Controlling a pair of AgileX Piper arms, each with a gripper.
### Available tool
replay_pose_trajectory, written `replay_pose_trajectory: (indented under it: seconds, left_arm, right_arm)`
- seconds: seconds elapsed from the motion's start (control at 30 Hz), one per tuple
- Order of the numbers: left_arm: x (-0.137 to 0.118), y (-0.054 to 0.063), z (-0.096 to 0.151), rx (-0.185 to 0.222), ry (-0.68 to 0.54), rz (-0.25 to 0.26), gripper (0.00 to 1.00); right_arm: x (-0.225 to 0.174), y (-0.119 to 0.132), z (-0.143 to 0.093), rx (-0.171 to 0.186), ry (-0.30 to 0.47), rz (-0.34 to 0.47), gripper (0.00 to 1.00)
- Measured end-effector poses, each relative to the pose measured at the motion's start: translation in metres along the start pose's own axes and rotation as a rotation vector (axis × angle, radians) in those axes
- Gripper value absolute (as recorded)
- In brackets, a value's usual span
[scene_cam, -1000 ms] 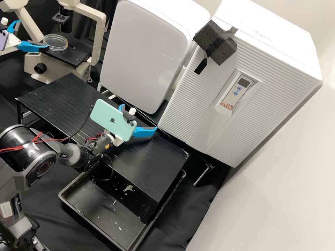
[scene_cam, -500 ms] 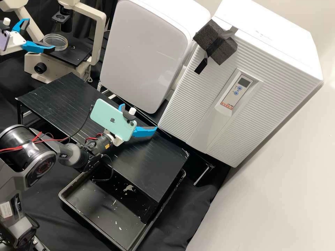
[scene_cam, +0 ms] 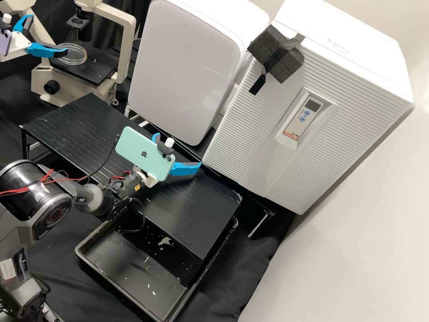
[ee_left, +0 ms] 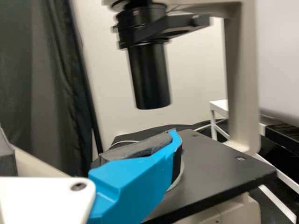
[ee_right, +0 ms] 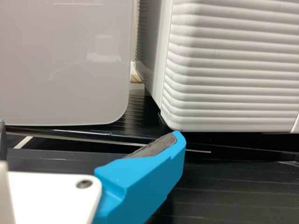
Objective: Place the petri dish on the bench
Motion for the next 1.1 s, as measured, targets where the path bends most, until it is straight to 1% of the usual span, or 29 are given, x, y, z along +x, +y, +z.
replay_pose_trajectory:
  seconds: [0.03, 0.17, 0.23, 0.3, 0.37, 0.57, 0.67, 0.77, 0.97, 1.03, 1.1]
  left_arm:
    - [0.0, 0.0, 0.001, 0.0, -0.007, 0.0, 1.0]
    - [0.001, -0.001, 0.006, -0.03, -0.039, -0.008, 1.0]
    - [0.0, -0.001, 0.008, -0.065, -0.064, -0.017, 1.0]
    - [0.0, -0.003, 0.011, -0.126, -0.092, -0.03, 1.0]
    - [0.002, -0.005, 0.012, -0.156, -0.115, -0.034, 1.0]
    - [0.005, -0.017, 0.013, -0.162, -0.127, -0.072, 1.0]
    - [0.006, -0.019, 0.014, -0.163, -0.129, -0.076, 1.0]
    - [0.007, -0.018, 0.014, -0.162, -0.129, -0.074, 1.0]
    - [0.015, -0.013, 0.016, -0.158, -0.142, -0.049, 1.0]
    - [0.022, -0.015, 0.016, -0.158, -0.147, -0.047, 1.0]
    - [0.025, -0.017, 0.016, -0.148, -0.145, -0.055, 1.0]
  right_arm:
    - [0.0, 0.0, 0.0, 0.0, 0.0, 0.0, 1.0]
    - [0.0, 0.0, 0.0, 0.0, 0.0, 0.0, 1.0]
    - [0.0, 0.0, 0.0, 0.0, 0.0, 0.0, 1.0]
    - [0.0, 0.0, 0.0, 0.0, 0.0, 0.0, 1.0]
    - [0.0, 0.0, 0.0, 0.0, 0.0, 0.0, 1.0]
    - [0.0, 0.0, 0.0, 0.0, 0.0, 0.0, 1.0]
    - [0.0, 0.0, 0.0, 0.0, 0.0, 0.0, 1.0]
    - [0.0, 0.0, 0.0, 0.0, 0.0, 0.0, 1.0]
    - [0.0, 0.0, 0.0, 0.0, 0.0, 0.0, 1.0]
    - [0.0, 0.0, 0.0, 0.0, 0.0, 0.0, 1.0]
    - [0.0, 0.0, 0.0, 0.0, 0.0, 0.0, 1.0]
